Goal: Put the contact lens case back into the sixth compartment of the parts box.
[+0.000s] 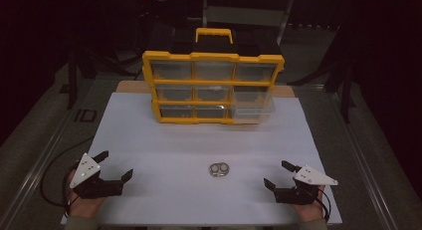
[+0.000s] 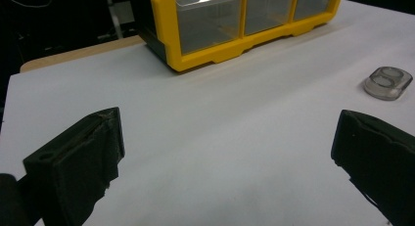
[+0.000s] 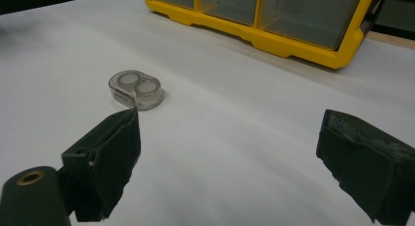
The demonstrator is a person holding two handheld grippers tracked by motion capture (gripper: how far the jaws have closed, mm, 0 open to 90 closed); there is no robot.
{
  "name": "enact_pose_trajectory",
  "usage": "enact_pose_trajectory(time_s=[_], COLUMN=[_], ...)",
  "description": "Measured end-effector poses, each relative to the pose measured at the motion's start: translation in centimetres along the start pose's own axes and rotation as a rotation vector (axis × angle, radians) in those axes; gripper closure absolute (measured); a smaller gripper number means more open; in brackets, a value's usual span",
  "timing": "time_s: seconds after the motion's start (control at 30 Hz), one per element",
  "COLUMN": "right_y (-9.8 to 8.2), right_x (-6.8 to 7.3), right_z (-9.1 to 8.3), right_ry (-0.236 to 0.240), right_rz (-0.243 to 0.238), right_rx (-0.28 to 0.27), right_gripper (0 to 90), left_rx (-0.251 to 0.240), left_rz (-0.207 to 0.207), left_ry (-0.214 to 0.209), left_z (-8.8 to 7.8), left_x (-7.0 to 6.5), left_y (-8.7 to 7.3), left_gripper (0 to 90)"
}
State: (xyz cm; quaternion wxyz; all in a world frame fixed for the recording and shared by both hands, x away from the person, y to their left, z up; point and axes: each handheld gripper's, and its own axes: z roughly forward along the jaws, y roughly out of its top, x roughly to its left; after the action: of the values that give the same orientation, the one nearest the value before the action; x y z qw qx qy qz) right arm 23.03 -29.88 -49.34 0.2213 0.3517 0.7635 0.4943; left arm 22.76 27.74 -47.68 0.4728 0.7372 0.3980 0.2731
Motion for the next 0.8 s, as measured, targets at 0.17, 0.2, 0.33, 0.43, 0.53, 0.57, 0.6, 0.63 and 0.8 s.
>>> enact_pose_trajectory(time_s=[0.17, 0.2, 0.33, 0.43, 0.53, 0.57, 0.6, 0.63, 0.8], right_y=[0.0, 0.0, 0.0, 0.0, 0.1, 0.3, 0.5, 0.6, 1.4], right_x=[-0.2, -0.2, -0.2, -0.3, -0.3, -0.3, -0.3, -0.3, -0.2], right_z=[0.1, 0.1, 0.2, 0.2, 0.1, 0.1, 0.2, 0.2, 0.3], right_ry=[-0.003, -0.006, -0.007, 0.0, 0.002, 0.001, 0.006, 0.012, 0.027], right_rz=[0.008, 0.01, 0.015, 0.02, 0.024, 0.031, 0.032, 0.034, 0.022], right_rx=[0.002, 0.004, 0.007, 0.008, 0.012, 0.017, 0.023, 0.03, 0.042], right_gripper=[8.8, 8.8, 8.7, 8.8, 8.7, 7.8, 7.4, 7.4, 7.3], left_rx=[0.002, 0.0, -0.004, -0.003, -0.002, 0.0, 0.0, 0.001, -0.009], left_rz=[-0.003, 0.001, 0.009, 0.007, -0.002, 0.004, 0.008, 0.011, 0.012], left_ry=[0.003, -0.001, 0.001, 0.003, -0.001, 0.0, -0.002, -0.002, 0.009], left_z=[0.1, 0.0, -0.1, -0.1, 0.0, 0.0, 0.0, 0.0, -0.1], left_x=[0.0, 0.0, -0.1, 0.0, 0.0, 0.0, -0.1, -0.1, -0.1], left_y=[-0.1, 0.0, 0.1, 0.0, 0.0, 0.1, 0.1, 0.2, 0.3], left_gripper=[0.0, 0.0, 0.0, 0.0, 0.0, 0.0, 0.0, 0.0, 0.0])
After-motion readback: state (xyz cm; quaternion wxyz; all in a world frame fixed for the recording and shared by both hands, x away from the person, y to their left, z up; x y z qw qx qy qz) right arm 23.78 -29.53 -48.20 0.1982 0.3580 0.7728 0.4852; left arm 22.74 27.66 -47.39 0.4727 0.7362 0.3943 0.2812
